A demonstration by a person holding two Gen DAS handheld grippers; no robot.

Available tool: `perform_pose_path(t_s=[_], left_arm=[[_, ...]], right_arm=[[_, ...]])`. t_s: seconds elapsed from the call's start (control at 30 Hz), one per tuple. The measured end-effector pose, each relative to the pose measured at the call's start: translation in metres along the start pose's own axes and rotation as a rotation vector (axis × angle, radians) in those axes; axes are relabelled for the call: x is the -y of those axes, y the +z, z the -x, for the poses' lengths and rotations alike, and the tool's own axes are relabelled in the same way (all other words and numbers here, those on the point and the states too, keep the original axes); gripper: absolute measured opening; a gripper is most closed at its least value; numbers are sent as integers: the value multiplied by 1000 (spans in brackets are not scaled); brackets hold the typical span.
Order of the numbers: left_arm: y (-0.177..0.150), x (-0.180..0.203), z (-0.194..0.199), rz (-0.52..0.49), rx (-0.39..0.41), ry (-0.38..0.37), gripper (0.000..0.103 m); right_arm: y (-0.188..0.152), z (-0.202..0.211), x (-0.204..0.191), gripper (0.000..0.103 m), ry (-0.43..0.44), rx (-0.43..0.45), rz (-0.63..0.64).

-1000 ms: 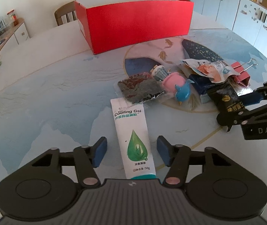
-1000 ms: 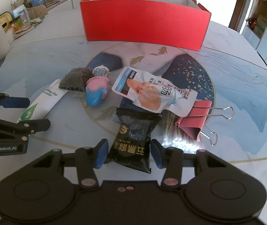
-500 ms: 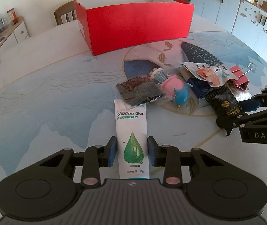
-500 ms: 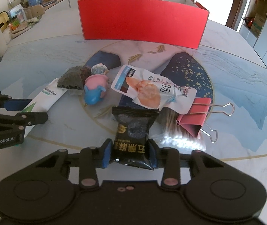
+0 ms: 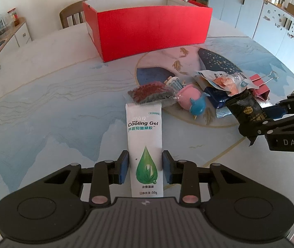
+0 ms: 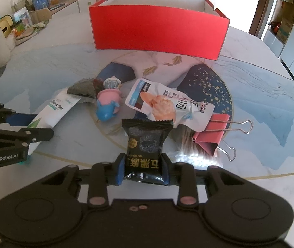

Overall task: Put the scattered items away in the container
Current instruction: 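Close the left gripper on the gel tube while the right gripper grasps the black packet, then lift the gel tube and black packet and carry both over the red box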

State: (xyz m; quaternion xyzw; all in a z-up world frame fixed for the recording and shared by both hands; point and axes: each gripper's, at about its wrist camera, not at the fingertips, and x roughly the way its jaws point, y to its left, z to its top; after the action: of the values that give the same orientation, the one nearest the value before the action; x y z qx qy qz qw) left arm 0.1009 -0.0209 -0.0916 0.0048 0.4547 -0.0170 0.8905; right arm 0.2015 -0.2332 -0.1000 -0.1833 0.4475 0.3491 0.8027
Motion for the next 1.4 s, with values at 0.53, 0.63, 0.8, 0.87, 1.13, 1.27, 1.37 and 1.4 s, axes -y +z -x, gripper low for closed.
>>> perform_pose_path(t_s=[0.53, 0.63, 0.8, 0.87, 1.13, 1.27, 1.37, 1.4], left_arm=[[-2, -8, 25, 27, 39, -23, 32], [1, -9, 32, 33, 65, -22, 32], [7, -10, 42, 44, 113, -19, 32], [11, -11, 44, 49, 127, -18, 32], [36, -11, 52, 61, 172, -9, 32], [53, -9, 55, 51, 197, -4, 32], [66, -7, 57, 46, 214, -1, 32], [70, -7, 57, 45, 217, -2, 32]], right_arm=[[4, 16, -8, 103, 32, 29, 15], [8, 20, -9, 103, 40, 41, 19], [16, 24, -7, 103, 49, 63, 22], [19, 26, -7, 103, 51, 71, 27], [36, 35, -2, 103, 57, 103, 64], [47, 39, 2, 103, 60, 119, 79], [57, 41, 8, 103, 65, 132, 86], [61, 41, 9, 103, 64, 138, 91]])
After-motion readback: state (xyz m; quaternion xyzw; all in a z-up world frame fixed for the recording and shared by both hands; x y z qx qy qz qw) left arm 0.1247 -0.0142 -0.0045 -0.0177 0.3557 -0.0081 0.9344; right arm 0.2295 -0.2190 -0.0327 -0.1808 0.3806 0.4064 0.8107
